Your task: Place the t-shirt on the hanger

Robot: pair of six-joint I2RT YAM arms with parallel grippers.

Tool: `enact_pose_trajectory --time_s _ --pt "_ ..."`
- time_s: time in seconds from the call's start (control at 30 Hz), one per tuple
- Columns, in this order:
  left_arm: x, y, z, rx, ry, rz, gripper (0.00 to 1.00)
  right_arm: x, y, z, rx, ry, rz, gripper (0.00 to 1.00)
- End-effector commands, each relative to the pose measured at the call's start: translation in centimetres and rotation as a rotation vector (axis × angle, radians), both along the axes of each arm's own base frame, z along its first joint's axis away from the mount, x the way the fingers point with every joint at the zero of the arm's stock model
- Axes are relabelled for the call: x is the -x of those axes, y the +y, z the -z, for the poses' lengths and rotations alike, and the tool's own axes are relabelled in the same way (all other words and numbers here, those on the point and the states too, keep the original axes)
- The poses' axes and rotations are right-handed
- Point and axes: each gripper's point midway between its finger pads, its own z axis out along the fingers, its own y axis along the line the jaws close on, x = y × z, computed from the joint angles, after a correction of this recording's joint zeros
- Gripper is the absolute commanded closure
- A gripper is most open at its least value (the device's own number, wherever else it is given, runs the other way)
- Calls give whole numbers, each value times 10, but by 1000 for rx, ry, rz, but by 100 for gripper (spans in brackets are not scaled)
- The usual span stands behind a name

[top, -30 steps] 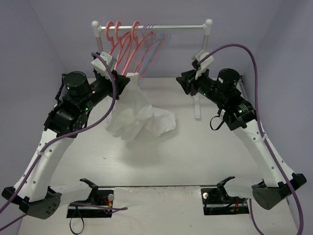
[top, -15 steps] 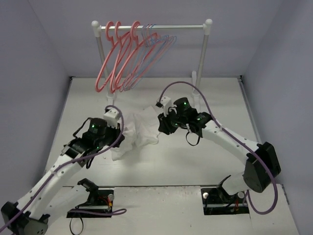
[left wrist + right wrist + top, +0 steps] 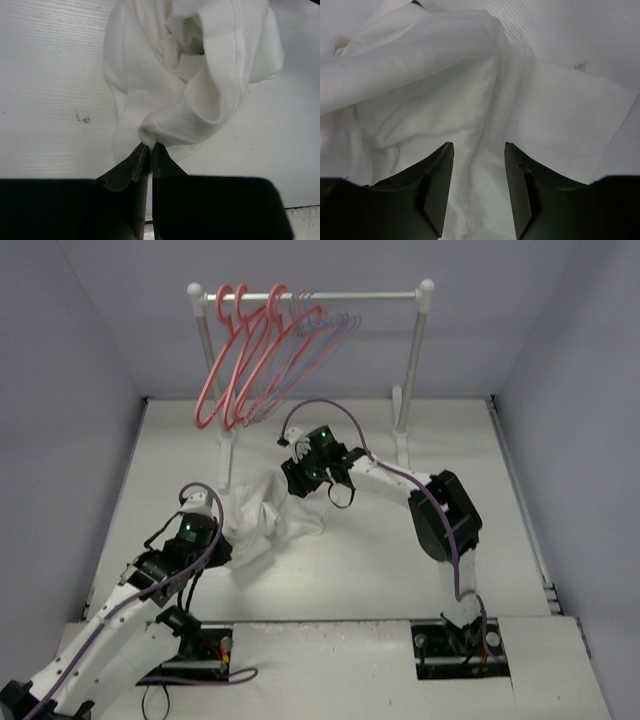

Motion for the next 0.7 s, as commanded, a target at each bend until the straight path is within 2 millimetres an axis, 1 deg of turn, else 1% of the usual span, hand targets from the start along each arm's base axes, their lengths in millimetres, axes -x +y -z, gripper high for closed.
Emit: enact_pose_trajectory --time_s 0.0,0.03,0.17,0.23,0.37,0.43,0.47,0.5,0.57,0.63,0.67 --pt "-10 3 -22 30 -66 -65 100 -26 31 -24 -87 -89 -38 57" --pt "-11 3 -26 21 -75 -54 100 -27 38 -27 -107 -93 -54 57" --pt "-10 5 -30 6 -81 -41 100 -36 47 -20 -128 -93 -54 55" --pt "-9 6 -30 0 -80 -38 100 -37 52 -19 -145 -85 -69 55" --pt "-6 5 -28 -1 -72 -27 100 -31 62 -29 -190 -78 -120 53" --pt "-6 5 -27 -6 -68 -19 100 -26 64 -41 -216 -86 -151 53" --pt "-6 5 -27 -7 -66 -16 100 -25 64 -42 -217 -86 -155 53" --pt "-5 4 -27 -12 -64 -6 100 -22 66 -49 -232 -97 -185 52" --pt "-4 4 -29 -16 -61 2 100 -14 69 -61 -262 -111 -251 50" --pt "-3 5 -30 -19 -56 2 100 -9 72 -66 -281 -122 -305 45" --pt "-2 6 -30 -18 -55 0 100 -7 74 -65 -285 -121 -324 42"
